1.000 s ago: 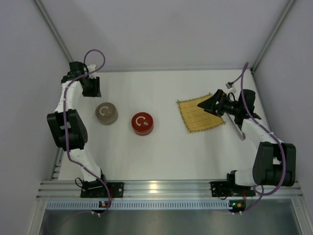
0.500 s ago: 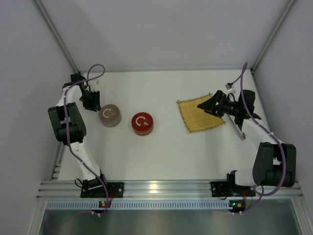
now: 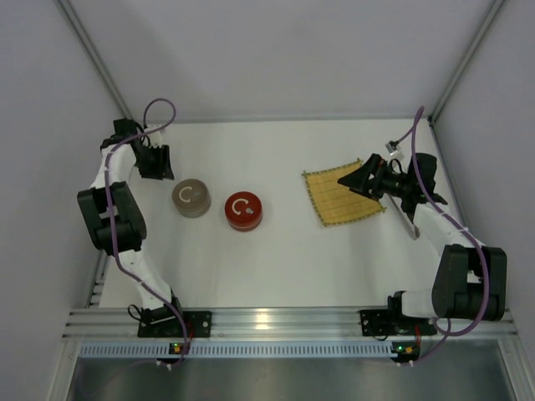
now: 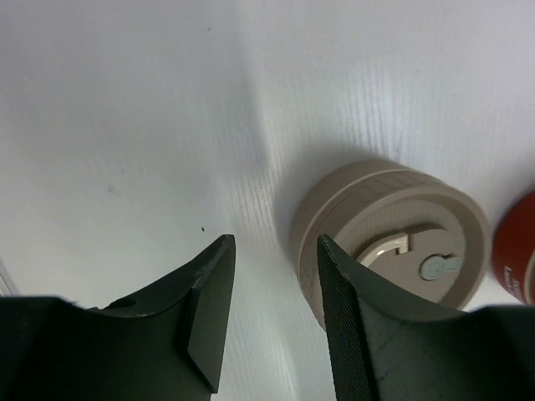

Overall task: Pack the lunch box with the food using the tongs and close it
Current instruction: Move the packing box to the center of the board.

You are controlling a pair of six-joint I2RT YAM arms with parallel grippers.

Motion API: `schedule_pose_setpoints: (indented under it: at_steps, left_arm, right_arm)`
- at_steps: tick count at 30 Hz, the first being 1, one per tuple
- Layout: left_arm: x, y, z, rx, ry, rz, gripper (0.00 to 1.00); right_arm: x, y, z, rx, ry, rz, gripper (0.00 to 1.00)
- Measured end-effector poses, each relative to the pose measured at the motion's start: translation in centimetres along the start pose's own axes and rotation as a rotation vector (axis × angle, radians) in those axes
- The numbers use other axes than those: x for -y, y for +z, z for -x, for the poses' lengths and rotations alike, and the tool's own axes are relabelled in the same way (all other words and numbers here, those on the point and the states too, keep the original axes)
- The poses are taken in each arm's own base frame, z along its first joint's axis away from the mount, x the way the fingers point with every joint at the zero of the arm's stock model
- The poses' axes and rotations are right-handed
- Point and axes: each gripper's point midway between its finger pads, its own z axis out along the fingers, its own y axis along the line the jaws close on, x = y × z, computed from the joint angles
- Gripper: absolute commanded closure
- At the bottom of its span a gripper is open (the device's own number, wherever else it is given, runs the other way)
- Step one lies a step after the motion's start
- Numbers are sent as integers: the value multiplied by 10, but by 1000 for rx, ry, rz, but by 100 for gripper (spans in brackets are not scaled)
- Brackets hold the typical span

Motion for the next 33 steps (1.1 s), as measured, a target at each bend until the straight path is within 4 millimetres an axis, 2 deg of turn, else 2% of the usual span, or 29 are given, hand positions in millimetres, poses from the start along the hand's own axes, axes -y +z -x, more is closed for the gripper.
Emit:
schedule_pose_setpoints:
  at_steps: [4, 6, 9, 12, 18, 24, 28, 33]
  left_arm:
    - [8, -13, 22, 71, 18, -38, 52]
    - [12, -16, 27, 85, 23, -55, 52]
    - [14, -16, 25, 79, 28, -69, 52]
    - [17, -10, 14, 56, 23, -92, 53]
    - [24, 7, -28, -43, 4, -130, 55]
    - [39, 8, -38, -34, 37, -169, 67]
    - [62, 5, -49, -35, 113, -170, 74]
    - [98, 3, -67, -58, 208, -196, 76]
  right_arm:
    - [0, 0, -1, -3, 3, -2, 1]
    - [0, -1, -1, -3, 2, -2, 1]
    - [0, -1, -1, -4, 2, -3, 1]
    - [0, -1, -1, -4, 1, -2, 1]
    - [0, -1, -1, -3, 1, -2, 1]
    - [-2, 1, -3, -9, -1, 1, 1]
    - [-2, 1, -3, -9, -2, 0, 1]
    - [-2, 2, -4, -11, -3, 1, 1]
